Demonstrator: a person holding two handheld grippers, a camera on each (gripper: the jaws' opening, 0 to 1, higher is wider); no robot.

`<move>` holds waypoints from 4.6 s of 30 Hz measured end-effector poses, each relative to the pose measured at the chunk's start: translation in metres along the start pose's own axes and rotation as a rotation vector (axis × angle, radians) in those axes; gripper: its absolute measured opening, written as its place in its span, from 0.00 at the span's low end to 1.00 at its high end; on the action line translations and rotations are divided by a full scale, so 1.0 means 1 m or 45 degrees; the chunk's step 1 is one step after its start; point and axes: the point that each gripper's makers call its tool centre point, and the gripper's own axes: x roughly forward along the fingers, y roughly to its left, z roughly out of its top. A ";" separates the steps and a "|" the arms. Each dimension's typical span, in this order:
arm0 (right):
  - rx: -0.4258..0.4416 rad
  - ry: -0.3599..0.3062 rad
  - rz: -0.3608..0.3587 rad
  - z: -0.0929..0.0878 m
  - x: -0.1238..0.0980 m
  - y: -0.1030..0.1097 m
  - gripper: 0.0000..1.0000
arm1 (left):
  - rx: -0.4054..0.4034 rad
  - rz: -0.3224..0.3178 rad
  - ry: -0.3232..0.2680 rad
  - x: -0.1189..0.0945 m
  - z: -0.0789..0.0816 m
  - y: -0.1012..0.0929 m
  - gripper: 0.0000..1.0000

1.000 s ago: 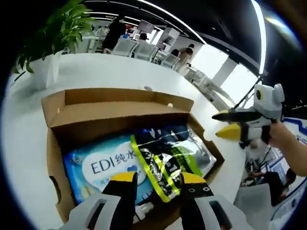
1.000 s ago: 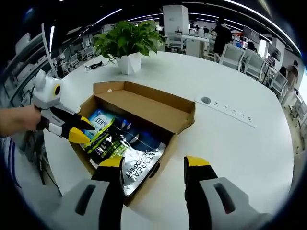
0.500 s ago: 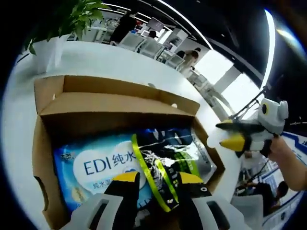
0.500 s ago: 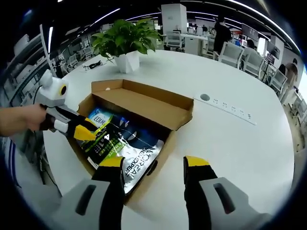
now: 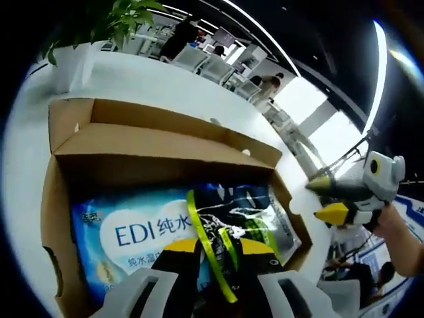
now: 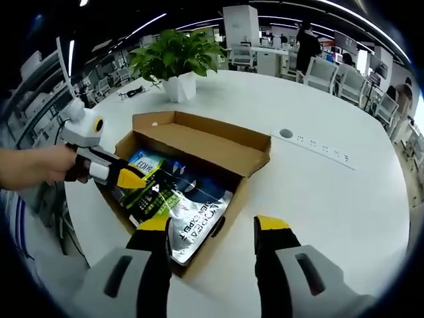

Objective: Operate the shoe box by opening the lid, removing the specified soft item, and placing it in the target area until the item is outside and the box remains undamaged.

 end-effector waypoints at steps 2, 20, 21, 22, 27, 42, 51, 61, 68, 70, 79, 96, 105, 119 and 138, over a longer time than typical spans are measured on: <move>0.022 -0.017 0.031 0.002 -0.002 0.004 0.46 | -0.005 0.001 -0.001 0.000 0.000 0.001 0.20; 0.239 -0.083 0.183 0.000 -0.021 0.013 0.46 | -0.009 0.008 0.007 -0.002 -0.002 -0.001 0.17; 0.245 -0.080 0.180 -0.001 -0.020 0.010 0.46 | -0.004 0.011 0.007 -0.001 -0.002 -0.001 0.17; 0.247 -0.079 0.179 -0.002 -0.020 0.010 0.46 | -0.004 0.012 0.007 -0.001 -0.002 -0.001 0.17; 0.247 -0.076 0.181 -0.005 -0.020 0.008 0.46 | 0.013 0.066 0.008 0.002 0.000 0.008 0.09; 0.232 -0.074 0.230 0.002 -0.006 0.026 0.45 | -0.019 0.102 -0.014 -0.013 0.003 0.023 0.01; 0.236 -0.060 0.275 0.001 0.004 0.047 0.42 | -0.035 0.135 -0.032 -0.026 0.001 0.036 0.01; 0.245 0.001 0.311 -0.008 0.029 0.057 0.39 | -0.040 0.150 -0.035 -0.033 0.000 0.047 0.01; 0.270 0.031 0.333 -0.014 0.037 0.064 0.35 | -0.036 0.149 -0.039 -0.036 -0.001 0.046 0.01; 0.282 0.037 0.337 -0.016 0.040 0.065 0.33 | -0.034 0.148 -0.039 -0.036 -0.001 0.044 0.01; 0.306 0.081 0.352 -0.026 0.054 0.067 0.29 | -0.009 0.156 -0.033 -0.035 -0.001 0.045 0.01; 0.455 0.045 0.373 -0.024 0.055 0.063 0.16 | 0.004 0.163 -0.026 -0.033 -0.001 0.044 0.00; 0.462 0.034 0.362 -0.023 0.053 0.065 0.10 | 0.006 0.169 -0.027 -0.035 -0.001 0.045 0.00; 0.446 0.019 0.320 -0.021 0.063 0.059 0.00 | 0.016 0.173 -0.033 -0.039 -0.001 0.043 0.00; 0.493 -0.049 0.298 0.001 0.038 0.048 0.00 | 0.005 0.141 -0.072 -0.051 0.010 0.020 0.00</move>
